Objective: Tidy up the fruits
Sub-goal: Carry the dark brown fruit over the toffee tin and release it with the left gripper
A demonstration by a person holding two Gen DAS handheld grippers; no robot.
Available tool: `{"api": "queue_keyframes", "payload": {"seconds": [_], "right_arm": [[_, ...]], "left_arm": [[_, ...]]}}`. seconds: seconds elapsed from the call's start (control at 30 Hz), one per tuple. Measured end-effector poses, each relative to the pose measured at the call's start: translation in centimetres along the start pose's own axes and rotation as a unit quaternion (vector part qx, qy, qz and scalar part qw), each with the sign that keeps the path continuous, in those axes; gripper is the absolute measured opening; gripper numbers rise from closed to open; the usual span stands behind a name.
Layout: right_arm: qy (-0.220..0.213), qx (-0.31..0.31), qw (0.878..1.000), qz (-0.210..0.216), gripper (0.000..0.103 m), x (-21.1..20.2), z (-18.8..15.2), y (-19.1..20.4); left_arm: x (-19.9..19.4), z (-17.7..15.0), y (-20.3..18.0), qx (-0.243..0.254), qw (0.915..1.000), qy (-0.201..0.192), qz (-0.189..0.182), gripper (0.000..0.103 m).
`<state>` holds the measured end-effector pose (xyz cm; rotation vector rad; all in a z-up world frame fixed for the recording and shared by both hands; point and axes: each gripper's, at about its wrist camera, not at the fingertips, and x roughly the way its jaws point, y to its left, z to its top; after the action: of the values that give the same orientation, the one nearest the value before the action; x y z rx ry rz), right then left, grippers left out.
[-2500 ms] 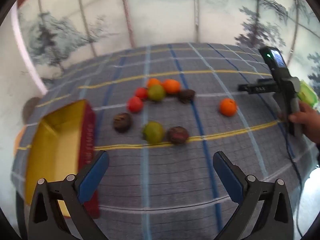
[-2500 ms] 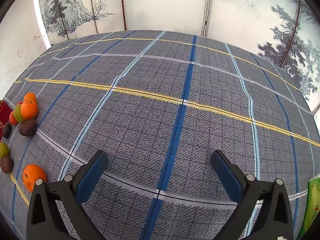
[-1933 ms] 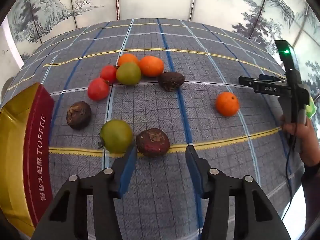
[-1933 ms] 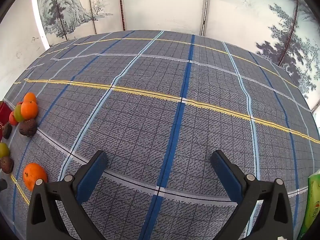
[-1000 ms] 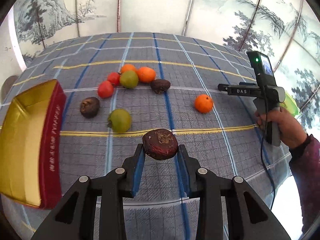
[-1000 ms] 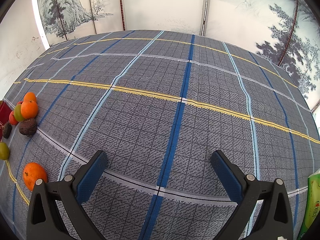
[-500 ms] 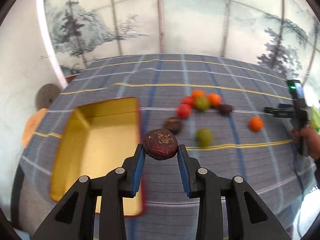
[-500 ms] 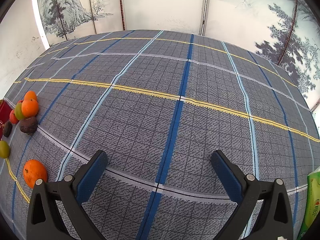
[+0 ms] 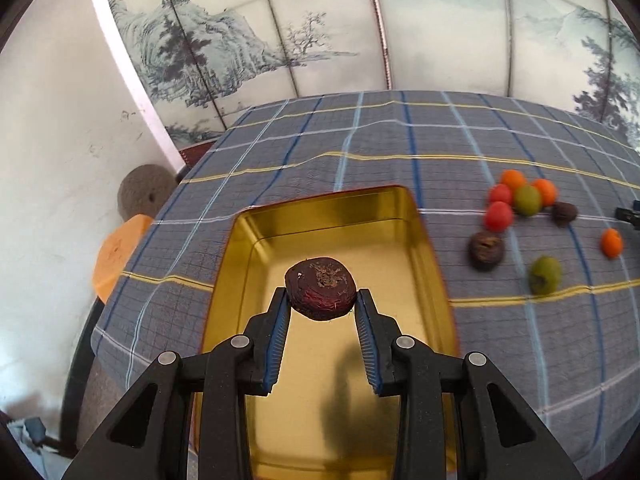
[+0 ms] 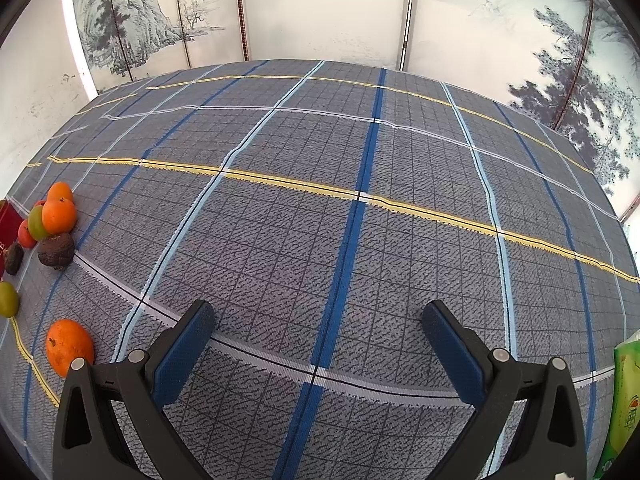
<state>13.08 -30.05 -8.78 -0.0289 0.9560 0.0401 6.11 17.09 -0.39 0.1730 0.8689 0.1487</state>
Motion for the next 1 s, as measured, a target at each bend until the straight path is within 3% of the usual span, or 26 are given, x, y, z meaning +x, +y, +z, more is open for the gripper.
{"api": "queue_keyframes", "payload": {"seconds": [0.37,1.0], "right_arm": [[0.0,0.0,1.0,0.0,0.103,0.0,0.0,0.0],[0.0,0.0,1.0,0.001,0.103,-0.1,0.0,0.0]], "left_arm": [[4.9,2.3,2.1,0.011,0.9988,0.039,0.028,0.034],[9.2,3.5,3.4,0.01,0.9971,0.07,0.027,0.034]]}}
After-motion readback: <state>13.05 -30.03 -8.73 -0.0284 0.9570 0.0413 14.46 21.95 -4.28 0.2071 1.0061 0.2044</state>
